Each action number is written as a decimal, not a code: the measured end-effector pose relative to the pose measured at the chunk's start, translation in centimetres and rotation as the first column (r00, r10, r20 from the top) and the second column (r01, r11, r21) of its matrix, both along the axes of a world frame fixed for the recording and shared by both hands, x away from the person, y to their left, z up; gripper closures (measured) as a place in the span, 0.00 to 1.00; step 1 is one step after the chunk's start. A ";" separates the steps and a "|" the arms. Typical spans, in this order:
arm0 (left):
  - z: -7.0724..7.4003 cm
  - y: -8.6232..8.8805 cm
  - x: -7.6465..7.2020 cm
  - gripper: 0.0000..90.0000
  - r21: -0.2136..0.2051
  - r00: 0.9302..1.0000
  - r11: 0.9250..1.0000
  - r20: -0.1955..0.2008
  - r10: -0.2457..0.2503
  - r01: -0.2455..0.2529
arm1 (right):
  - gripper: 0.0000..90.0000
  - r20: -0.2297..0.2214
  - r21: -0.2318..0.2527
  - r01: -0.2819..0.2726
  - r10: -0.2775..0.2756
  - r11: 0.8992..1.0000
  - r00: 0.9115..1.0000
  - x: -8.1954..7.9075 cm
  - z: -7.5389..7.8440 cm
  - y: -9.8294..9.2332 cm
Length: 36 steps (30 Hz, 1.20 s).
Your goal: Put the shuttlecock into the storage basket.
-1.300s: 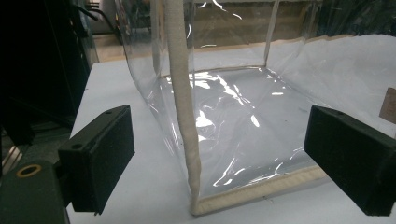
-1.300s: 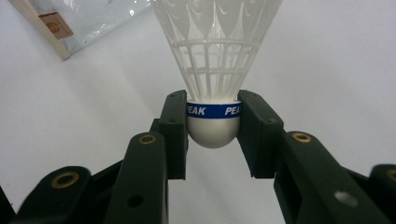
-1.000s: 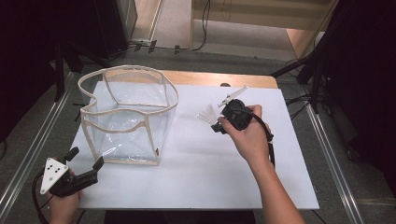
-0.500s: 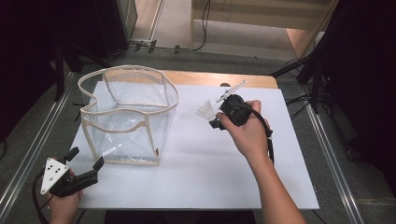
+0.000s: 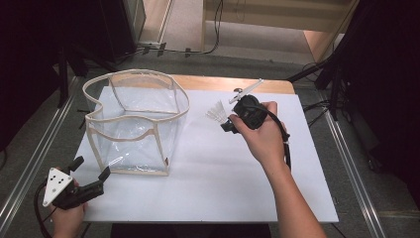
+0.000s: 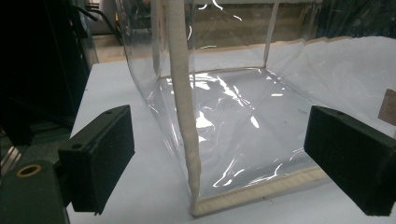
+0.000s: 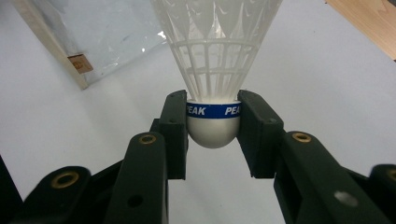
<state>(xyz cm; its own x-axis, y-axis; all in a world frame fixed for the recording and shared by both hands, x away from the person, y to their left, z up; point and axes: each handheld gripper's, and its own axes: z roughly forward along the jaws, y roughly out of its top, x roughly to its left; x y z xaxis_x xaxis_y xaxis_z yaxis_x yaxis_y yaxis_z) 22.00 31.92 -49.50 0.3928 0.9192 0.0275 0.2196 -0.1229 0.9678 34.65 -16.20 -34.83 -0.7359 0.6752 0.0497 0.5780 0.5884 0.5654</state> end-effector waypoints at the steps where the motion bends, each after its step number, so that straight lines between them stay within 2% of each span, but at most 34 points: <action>1: 0.0 0.0 0.0 0.10 0.000 1.000 1.000 0.000 0.000 0.000 | 0.70 0.000 -0.001 -0.001 0.001 1.000 1.000 0.0 0.1 0.0; 36: 0.0 0.0 0.0 0.10 0.002 1.000 1.000 0.001 -0.001 0.001 | 0.70 0.035 0.013 -0.019 0.019 1.000 0.999 0.9 2.8 1.3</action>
<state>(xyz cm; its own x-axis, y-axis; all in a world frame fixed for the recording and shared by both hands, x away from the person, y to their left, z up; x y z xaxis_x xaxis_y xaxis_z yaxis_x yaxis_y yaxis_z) 22.02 31.91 -49.51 0.3941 0.9186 0.0296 0.2181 -0.1247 0.9679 35.52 -14.87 -32.04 -0.7500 0.6606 0.0327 0.5467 0.5913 0.5929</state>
